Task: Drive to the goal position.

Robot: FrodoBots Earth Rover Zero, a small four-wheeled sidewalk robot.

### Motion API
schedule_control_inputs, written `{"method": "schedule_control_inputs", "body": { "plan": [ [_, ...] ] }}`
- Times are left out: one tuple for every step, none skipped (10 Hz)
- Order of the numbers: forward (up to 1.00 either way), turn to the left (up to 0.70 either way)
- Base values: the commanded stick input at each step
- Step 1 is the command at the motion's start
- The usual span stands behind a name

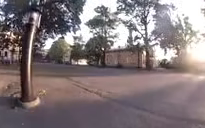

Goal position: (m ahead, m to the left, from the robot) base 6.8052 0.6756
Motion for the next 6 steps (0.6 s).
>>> {"method": "schedule_control_inputs", "body": {
  "plan": [
    [0.7,0.31],
    [0.7,0.35],
    [0.7,0.35],
    [0.7,0.35],
    [0.7,0.35],
    [0.7,0.35]
  ]
}}
